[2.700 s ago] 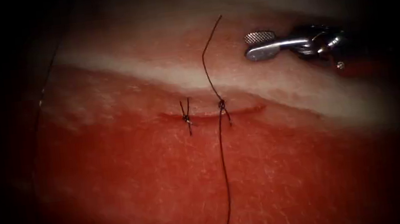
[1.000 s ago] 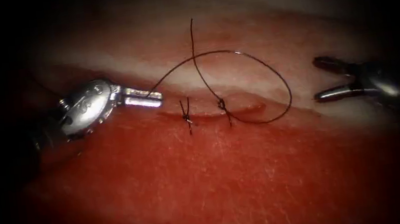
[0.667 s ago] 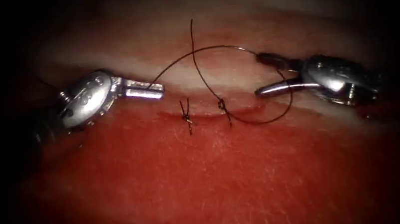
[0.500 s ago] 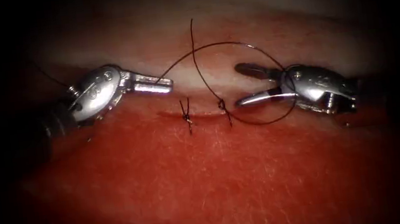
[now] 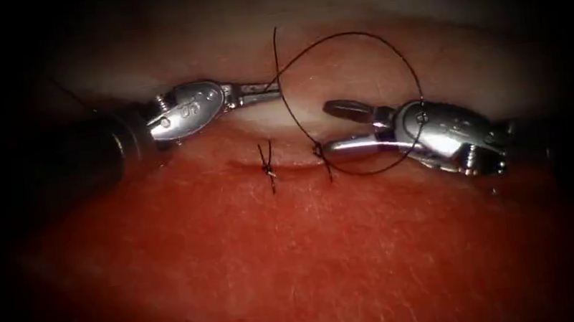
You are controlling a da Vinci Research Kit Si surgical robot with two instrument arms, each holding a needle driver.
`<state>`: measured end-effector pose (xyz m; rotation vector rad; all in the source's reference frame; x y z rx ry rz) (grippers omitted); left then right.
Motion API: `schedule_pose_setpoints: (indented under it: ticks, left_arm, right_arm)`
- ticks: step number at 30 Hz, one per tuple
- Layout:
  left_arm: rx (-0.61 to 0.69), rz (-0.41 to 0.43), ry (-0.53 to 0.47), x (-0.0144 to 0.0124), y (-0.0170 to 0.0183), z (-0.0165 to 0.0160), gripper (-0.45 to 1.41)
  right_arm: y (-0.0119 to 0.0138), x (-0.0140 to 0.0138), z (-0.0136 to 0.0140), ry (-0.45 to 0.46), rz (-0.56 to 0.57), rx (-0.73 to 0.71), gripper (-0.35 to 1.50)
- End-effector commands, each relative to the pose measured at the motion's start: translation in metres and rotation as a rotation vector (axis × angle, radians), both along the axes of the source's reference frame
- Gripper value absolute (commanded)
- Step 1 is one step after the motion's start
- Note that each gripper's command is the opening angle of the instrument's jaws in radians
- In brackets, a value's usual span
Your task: Wound Closure
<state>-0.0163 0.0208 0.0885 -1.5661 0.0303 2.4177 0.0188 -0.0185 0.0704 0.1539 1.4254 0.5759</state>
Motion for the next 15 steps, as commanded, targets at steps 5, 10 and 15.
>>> schedule_pose_setpoints:
  ticks: [5, 10, 15]
  left_arm:
    - [-0.035, 0.042, 0.077, -0.0008, -0.0025, -0.0006, -0.45]
    - [-0.074, 0.087, 0.140, -0.0017, -0.0054, -0.0036, -0.45]
    - [-0.104, 0.115, 0.189, -0.0028, -0.0071, -0.0069, -0.45]
  right_arm:
    - [0.0027, 0.0019, -0.0003, -0.006, 0.038, 0.015, 0.50]
    - [0.0046, 0.0027, -0.0005, -0.018, 0.073, 0.028, 0.69]
    - [0.0049, 0.0036, -0.0002, -0.021, 0.083, 0.026, 0.82]
